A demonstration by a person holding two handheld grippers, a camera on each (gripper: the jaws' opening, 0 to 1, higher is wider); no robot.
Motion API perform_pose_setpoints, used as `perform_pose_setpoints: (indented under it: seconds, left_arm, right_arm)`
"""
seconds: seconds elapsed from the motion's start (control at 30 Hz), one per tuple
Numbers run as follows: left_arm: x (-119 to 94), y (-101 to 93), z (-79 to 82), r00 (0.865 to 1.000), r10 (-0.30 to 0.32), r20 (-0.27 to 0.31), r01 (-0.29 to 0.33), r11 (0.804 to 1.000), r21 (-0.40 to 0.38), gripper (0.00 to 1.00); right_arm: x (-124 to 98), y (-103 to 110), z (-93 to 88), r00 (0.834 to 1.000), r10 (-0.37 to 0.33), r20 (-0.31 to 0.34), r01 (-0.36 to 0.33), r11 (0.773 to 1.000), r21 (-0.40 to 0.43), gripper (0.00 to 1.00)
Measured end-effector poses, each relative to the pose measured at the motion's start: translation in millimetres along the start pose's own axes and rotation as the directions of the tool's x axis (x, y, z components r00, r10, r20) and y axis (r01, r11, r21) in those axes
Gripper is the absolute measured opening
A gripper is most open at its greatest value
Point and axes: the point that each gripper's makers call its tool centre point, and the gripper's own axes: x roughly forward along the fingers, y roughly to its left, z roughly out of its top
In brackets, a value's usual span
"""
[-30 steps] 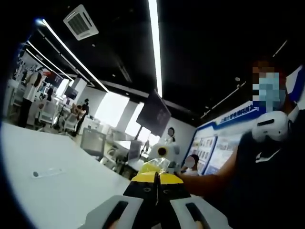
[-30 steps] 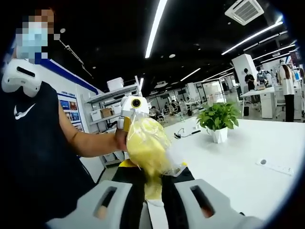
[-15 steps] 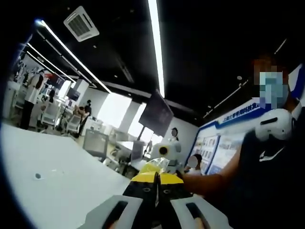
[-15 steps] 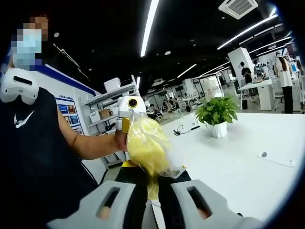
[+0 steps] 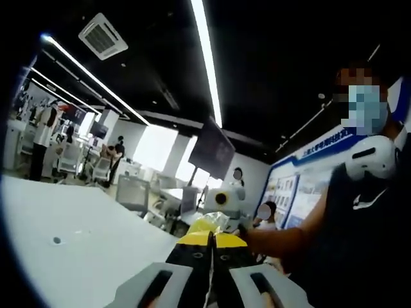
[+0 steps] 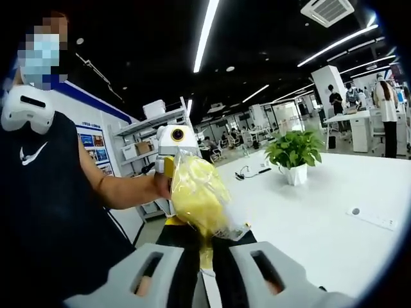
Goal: Compare the silicone blocks by pressing each to a similar depth, holding the contact briefly, and releasing to observe deformation and rebound differences across the visible hardness samples.
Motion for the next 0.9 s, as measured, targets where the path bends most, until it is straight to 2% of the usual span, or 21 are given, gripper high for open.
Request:
perform_pose_setpoints:
  seconds: [0.9]
  left_arm:
    - [-0.1,-0.1,-1.2,1.000,0.013,-0.008,-0.013,1.000,0.023,0.00]
  right_arm:
    - [-0.8,-1.0,-1.0,1.000,-0.001,-0.020,0.000,1.000,-0.030,0.00]
